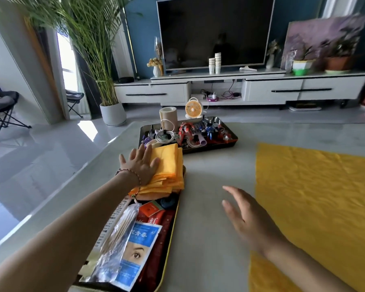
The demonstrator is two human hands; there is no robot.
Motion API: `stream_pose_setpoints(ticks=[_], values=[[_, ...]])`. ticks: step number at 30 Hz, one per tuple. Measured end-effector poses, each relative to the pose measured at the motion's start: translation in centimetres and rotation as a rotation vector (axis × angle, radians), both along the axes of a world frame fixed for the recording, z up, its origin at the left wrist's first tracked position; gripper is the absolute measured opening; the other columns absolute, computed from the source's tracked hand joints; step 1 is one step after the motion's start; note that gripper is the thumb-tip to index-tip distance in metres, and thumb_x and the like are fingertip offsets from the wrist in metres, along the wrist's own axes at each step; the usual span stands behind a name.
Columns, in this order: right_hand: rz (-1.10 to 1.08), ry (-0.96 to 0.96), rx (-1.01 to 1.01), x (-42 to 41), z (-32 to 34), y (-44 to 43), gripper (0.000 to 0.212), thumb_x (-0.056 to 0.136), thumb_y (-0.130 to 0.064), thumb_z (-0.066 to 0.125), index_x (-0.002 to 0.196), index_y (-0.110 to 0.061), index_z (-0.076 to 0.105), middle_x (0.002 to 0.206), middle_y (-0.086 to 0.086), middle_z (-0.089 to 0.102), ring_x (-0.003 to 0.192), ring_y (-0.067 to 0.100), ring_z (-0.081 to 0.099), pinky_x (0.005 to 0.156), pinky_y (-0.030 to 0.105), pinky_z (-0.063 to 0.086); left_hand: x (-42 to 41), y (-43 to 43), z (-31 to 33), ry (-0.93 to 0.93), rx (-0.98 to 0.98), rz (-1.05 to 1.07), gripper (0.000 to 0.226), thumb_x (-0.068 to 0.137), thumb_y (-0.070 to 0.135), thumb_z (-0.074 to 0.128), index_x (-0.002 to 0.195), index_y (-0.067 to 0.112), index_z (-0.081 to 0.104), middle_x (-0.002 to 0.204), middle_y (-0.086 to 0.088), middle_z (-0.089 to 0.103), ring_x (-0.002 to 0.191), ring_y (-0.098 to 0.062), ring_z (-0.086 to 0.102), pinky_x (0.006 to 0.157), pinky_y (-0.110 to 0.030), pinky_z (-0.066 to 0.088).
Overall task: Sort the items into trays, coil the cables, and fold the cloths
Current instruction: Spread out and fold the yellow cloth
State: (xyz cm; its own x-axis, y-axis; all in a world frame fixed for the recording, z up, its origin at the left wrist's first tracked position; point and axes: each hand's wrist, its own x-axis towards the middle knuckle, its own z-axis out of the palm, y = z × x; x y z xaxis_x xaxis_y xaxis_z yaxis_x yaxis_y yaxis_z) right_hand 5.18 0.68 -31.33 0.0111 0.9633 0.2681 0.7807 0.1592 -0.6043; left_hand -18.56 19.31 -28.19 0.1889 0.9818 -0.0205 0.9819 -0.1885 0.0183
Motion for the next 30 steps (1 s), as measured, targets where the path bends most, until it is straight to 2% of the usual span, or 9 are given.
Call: stream_pose_setpoints(ticks=[4,8,12,15,19,23,26,28,30], values=[[-0.184,0.049,-0.017,6.1,-0.3,-5.1,0.031,0.097,-0.021,0.045,0.128,-0.019,0.05,0.128,-0.005,0.053,0.116,0.006,0.047,0.087,0.013,0.032,1.1,-0.7,2.0,0.292,0.15,0.099,0.071,0.094,0.06,0.01,0.149,0.021,-0.011,0.155,-0.006,-0.023,0.145,-0.026,-0.01,0.108,-0.062,-0.009],[-0.286,0.125,-0.118,12.0,0.5,-9.8,0.019,0.097,-0.025,0.046,0.114,-0.028,0.053,0.114,-0.011,0.054,0.097,-0.001,0.048,0.073,0.01,0.036,3.8,-3.4,5.0,0.534,0.314,0.099,0.068,0.097,0.041,0.029,0.15,0.017,-0.007,0.154,-0.014,-0.022,0.144,-0.03,-0.013,0.109,-0.064,-0.004],[-0.375,0.094,-0.185,16.5,0.3,-14.2,0.021,0.096,-0.02,0.048,0.116,-0.021,0.056,0.104,-0.015,0.052,0.095,0.002,0.048,0.071,0.009,0.036,10.3,-10.1,6.4,0.134,0.471,-0.16,0.07,0.09,0.035,0.048,0.147,0.014,0.014,0.156,-0.014,0.004,0.144,-0.029,0.003,0.113,-0.055,0.005],[-0.392,0.044,-0.161,17.6,0.3,-16.4,0.015,0.095,-0.021,0.051,0.108,-0.024,0.058,0.101,-0.018,0.052,0.093,-0.004,0.048,0.07,0.002,0.037,15.8,-16.3,5.5,-0.036,0.255,-0.576,0.065,0.091,0.048,0.045,0.145,0.02,0.022,0.153,-0.006,0.018,0.142,-0.022,0.013,0.113,-0.038,0.015],[-0.313,-0.057,-0.277,18.0,-0.2,-18.4,0.01,0.093,-0.037,0.052,0.102,-0.034,0.056,0.11,-0.023,0.047,0.111,-0.001,0.046,0.08,0.003,0.034,19.8,-23.8,0.8,0.089,-0.262,-0.902,0.076,0.088,0.057,0.048,0.149,0.028,0.014,0.158,-0.003,-0.002,0.145,-0.019,-0.003,0.115,-0.036,0.001],[-0.242,-0.121,-0.404,18.4,-0.7,-21.1,0.049,0.083,-0.062,0.047,0.128,-0.04,0.045,0.134,-0.03,0.026,0.128,-0.004,0.026,0.105,0.017,0.024,21.6,-27.2,-3.1,0.13,-0.255,-0.992,0.082,0.088,0.062,0.042,0.149,0.032,-0.002,0.156,-0.006,-0.019,0.144,-0.022,-0.013,0.115,-0.043,-0.008],[-0.216,-0.074,-0.499,18.1,-0.4,-22.1,0.077,0.072,-0.073,0.047,0.14,-0.04,0.029,0.146,-0.028,0.01,0.136,-0.001,0.011,0.112,0.023,0.015,22.0,-27.3,-4.0,0.145,-0.149,-0.997,0.067,0.093,0.058,0.03,0.148,0.038,-0.004,0.156,-0.002,-0.019,0.144,-0.018,-0.012,0.116,-0.038,-0.004],[-0.206,-0.068,-0.559,17.7,0.0,-22.1,0.086,0.07,-0.073,0.053,0.143,-0.039,0.022,0.151,-0.024,-0.002,0.14,0.004,0.001,0.114,0.028,0.011,21.8,-27.2,-3.9,0.146,-0.095,-1.029,0.056,0.098,0.049,0.026,0.148,0.04,0.003,0.158,0.001,-0.009,0.144,-0.013,-0.002,0.116,-0.031,0.006],[-0.205,-0.143,-0.61,17.3,0.4,-22.0,0.094,0.071,-0.073,0.056,0.147,-0.035,0.017,0.155,-0.016,-0.01,0.143,0.011,-0.007,0.115,0.032,0.006,22.2,-27.2,-3.6,0.07,0.061,-1.099,0.052,0.094,0.042,0.047,0.143,0.034,0.034,0.152,-0.004,0.029,0.135,-0.015,0.034,0.104,-0.026,0.035]])
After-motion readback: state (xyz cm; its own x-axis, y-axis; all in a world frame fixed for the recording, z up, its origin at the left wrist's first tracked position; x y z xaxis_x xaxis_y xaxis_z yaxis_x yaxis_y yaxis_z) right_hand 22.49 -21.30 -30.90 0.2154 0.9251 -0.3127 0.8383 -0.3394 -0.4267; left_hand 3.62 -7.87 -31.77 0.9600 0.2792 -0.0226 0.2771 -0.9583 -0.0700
